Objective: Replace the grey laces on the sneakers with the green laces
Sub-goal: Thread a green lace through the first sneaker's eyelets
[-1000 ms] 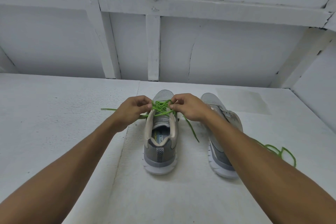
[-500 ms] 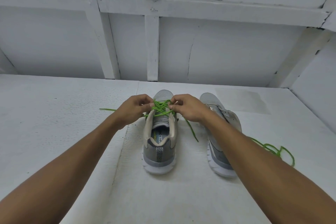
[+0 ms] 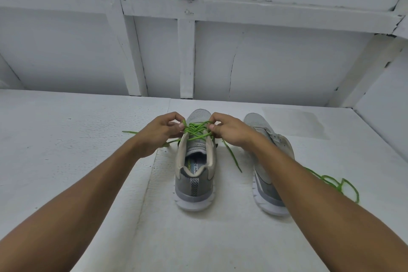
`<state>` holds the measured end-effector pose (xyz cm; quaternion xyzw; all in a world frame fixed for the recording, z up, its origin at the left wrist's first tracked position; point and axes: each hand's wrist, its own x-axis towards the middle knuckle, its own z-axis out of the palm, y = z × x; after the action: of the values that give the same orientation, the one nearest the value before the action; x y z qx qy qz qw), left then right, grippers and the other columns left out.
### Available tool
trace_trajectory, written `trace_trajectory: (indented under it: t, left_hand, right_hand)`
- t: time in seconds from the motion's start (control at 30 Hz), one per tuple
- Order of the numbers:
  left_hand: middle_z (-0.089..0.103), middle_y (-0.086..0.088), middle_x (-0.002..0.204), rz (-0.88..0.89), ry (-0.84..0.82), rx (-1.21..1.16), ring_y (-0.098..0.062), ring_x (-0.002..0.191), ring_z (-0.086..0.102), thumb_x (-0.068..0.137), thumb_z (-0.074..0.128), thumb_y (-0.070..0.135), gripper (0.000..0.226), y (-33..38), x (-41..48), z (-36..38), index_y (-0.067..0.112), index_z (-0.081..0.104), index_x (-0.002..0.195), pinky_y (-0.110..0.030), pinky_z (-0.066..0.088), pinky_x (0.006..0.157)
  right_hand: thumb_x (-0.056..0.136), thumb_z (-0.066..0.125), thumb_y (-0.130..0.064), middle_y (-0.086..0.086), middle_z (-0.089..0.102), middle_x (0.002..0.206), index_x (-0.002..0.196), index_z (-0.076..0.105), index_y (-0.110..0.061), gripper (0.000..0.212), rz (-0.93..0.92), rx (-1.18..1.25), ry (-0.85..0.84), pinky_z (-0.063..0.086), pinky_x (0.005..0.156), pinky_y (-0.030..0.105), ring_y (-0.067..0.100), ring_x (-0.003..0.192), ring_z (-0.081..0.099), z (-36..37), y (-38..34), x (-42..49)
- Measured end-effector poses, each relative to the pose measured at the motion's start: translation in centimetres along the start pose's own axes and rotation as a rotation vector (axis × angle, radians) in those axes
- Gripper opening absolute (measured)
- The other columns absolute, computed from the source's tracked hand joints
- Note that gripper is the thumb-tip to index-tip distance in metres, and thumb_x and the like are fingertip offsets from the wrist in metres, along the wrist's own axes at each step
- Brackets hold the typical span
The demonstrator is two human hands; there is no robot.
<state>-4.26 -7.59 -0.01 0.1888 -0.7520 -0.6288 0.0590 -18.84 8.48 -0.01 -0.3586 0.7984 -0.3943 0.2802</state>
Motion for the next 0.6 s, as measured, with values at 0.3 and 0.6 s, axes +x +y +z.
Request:
trace_trajectory:
  t: [0.3, 0.6]
  left_hand:
    - [0.072, 0.002, 0.086, 0.005, 0.027, 0.015, -0.005, 0.076, 0.066, 0.099, 0.053, 0.017, 0.008, -0.5, 0.2, -0.2, 0.012, 0.058, 0.094, -0.023, 0.046, 0.065]
    - [0.071, 0.011, 0.08, 0.085, 0.109, 0.128, 0.005, 0.07, 0.062, 0.089, 0.068, 0.02, 0.008, -1.7, -0.3, 0.0, 0.015, 0.074, 0.092, -0.014, 0.046, 0.064]
  right_hand:
    - [0.101, 0.052, -0.018, 0.011, 0.07, 0.099, 0.088, 0.057, -0.016, 0.014, 0.027, 0.111, -0.003, 0.048, 0.101, 0.039, 0.021, 0.095, 0.064, 0.0, 0.0, -0.5]
    - [0.091, 0.065, -0.014, 0.001, 0.071, 0.092, 0.077, 0.065, -0.025, 0.018, -0.056, -0.046, 0.051, 0.049, 0.097, 0.046, 0.023, 0.097, 0.066, 0.0, 0.4, -0.8]
